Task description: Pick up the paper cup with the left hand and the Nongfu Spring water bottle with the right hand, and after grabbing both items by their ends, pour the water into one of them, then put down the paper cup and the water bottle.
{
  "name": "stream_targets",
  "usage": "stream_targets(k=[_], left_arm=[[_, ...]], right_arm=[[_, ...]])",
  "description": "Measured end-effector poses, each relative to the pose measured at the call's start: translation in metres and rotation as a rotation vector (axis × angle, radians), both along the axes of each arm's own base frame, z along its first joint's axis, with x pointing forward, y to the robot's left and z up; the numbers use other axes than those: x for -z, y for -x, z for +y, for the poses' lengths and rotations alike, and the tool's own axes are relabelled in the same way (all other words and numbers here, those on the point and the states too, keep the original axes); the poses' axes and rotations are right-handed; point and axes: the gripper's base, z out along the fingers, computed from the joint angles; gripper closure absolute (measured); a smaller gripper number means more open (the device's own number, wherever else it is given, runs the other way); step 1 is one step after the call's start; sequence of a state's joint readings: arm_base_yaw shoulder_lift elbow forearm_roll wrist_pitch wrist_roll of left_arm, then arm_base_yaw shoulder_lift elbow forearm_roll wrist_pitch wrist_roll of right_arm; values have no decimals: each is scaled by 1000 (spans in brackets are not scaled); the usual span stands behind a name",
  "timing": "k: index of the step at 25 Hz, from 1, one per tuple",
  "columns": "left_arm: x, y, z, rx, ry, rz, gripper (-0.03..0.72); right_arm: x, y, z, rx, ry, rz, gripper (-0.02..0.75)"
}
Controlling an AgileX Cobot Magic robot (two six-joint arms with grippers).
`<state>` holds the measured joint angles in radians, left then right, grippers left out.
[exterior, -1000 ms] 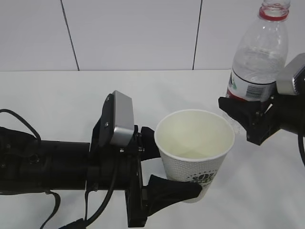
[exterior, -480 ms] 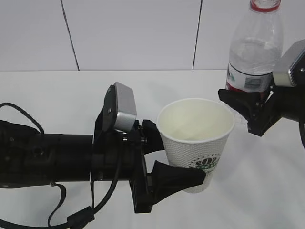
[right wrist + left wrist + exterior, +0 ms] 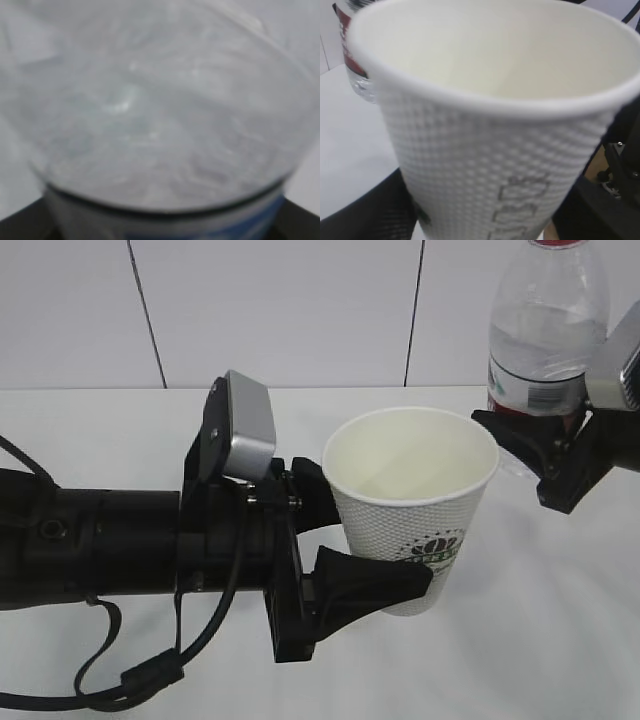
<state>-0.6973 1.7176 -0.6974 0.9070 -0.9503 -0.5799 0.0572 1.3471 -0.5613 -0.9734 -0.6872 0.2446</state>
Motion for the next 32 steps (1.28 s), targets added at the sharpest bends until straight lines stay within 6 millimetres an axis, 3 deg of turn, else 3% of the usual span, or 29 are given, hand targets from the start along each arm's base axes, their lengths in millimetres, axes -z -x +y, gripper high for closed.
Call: stream_targets(k=[14, 32], left_arm=[[-4, -1, -2, 15, -12, 14, 143], [-4, 0, -2, 17, -16, 13, 145]], right_arm=[[-15, 3, -3, 4, 108, -66, 244], [-36, -9, -4, -21, 284, -173, 244]])
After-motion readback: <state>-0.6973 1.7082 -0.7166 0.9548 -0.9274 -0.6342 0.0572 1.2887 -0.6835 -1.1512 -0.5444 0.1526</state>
